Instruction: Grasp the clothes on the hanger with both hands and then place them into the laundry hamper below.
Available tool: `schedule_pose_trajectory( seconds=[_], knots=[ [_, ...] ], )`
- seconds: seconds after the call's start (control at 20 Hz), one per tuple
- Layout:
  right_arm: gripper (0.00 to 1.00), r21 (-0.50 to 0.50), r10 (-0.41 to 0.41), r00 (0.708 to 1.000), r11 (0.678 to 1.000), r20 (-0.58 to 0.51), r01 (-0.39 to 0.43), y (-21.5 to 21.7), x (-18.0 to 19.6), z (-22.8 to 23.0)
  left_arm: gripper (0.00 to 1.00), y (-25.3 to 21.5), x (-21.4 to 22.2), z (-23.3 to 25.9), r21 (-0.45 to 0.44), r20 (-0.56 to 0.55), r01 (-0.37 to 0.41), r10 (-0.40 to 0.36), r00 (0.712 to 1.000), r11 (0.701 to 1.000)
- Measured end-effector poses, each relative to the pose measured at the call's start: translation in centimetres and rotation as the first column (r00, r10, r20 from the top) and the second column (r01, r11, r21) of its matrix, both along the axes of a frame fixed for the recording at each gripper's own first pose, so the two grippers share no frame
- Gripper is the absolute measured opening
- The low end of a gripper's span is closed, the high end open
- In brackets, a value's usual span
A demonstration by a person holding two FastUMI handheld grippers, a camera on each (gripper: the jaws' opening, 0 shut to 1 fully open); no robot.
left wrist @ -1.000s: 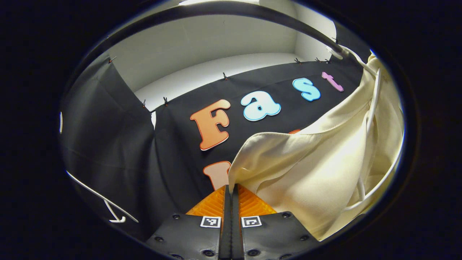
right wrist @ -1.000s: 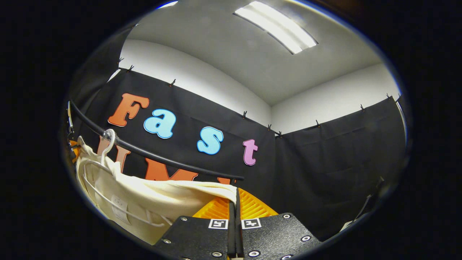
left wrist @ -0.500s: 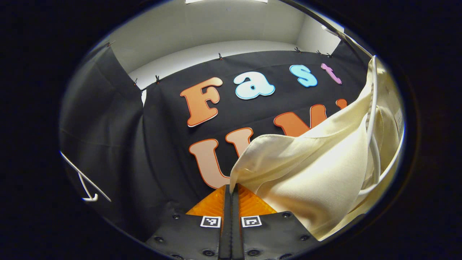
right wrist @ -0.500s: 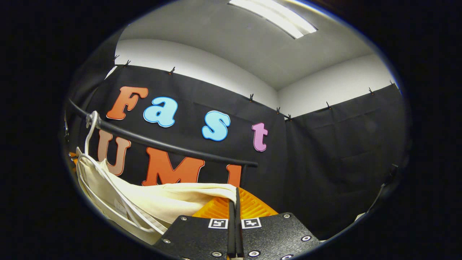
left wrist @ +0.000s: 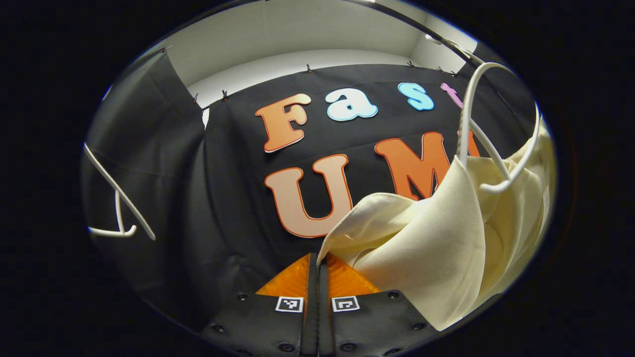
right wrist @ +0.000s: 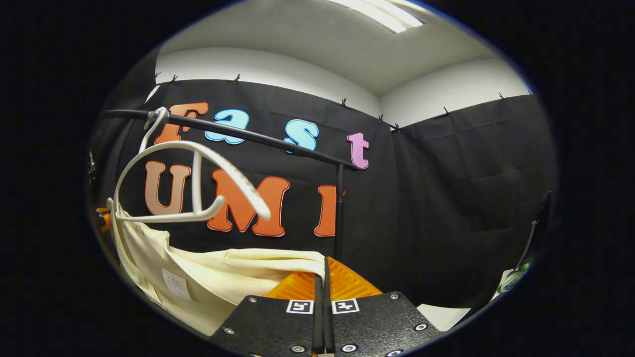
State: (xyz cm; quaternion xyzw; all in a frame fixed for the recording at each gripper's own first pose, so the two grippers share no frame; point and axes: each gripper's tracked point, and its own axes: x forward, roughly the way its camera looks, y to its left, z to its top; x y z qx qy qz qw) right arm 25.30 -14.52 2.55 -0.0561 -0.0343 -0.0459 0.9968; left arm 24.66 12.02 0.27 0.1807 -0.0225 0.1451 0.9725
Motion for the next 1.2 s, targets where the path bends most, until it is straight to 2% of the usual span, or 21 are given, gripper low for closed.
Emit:
schedule_pose_trajectory(
  seconds=[0.25, 0.4, 0.5, 0.65, 0.8, 1.0, 1.1, 1.2],
  knots=[
    [0.0, -0.015, 0.026, 0.999, 1.0, -0.025, -0.027, 2.8, -4.8, -2.5, 0.06, 1.7, -3.7, -3.5, -0.027, -0.072, -0.03, 0.028, 0.997, 0.999],
    [0.0, 0.01, 0.081, 0.995, 0.997, -0.057, -0.081, 5.4, -6.0, -3.9, 0.07, 2.3, -5.8, -7.3, -0.115, -0.156, -0.047, 0.029, 0.987, 0.992],
    [0.0, -0.006, 0.094, 0.993, 0.995, -0.075, -0.095, 6.3, -7.2, -4.7, 0.07, 2.1, -8.1, -8.0, -0.118, -0.162, -0.061, 0.041, 0.986, 0.991],
    [0.0, -0.039, 0.121, 0.986, 0.991, -0.116, -0.126, 7.9, -8.2, -6.3, 0.07, -0.5, -11.2, -8.0, -0.121, -0.184, -0.014, -0.008, 0.983, 0.993],
    [0.0, 0.019, 0.195, 0.965, 0.981, -0.176, -0.195, 10.9, -10.2, -9.3, 0.07, -4.3, -13.1, -9.3, -0.177, -0.228, 0.064, -0.104, 0.968, 0.982],
    [0.0, 0.089, 0.278, 0.921, 0.961, -0.272, -0.264, 15.4, -13.0, -14.1, 0.07, -10.3, -15.5, -13.0, -0.271, -0.3, 0.173, -0.254, 0.919, 0.947],
    [0.0, 0.122, 0.312, 0.89, 0.95, -0.333, -0.288, 17.2, -13.9, -16.9, 0.07, -13.2, -16.6, -17.1, -0.36, -0.369, 0.19, -0.326, 0.87, 0.913],
    [0.01, 0.139, 0.329, 0.856, 0.944, -0.399, -0.298, 18.3, -15.0, -20.7, 0.07, -15.3, -17.8, -20.8, -0.438, -0.435, 0.169, -0.373, 0.82, 0.883]
  ],
)
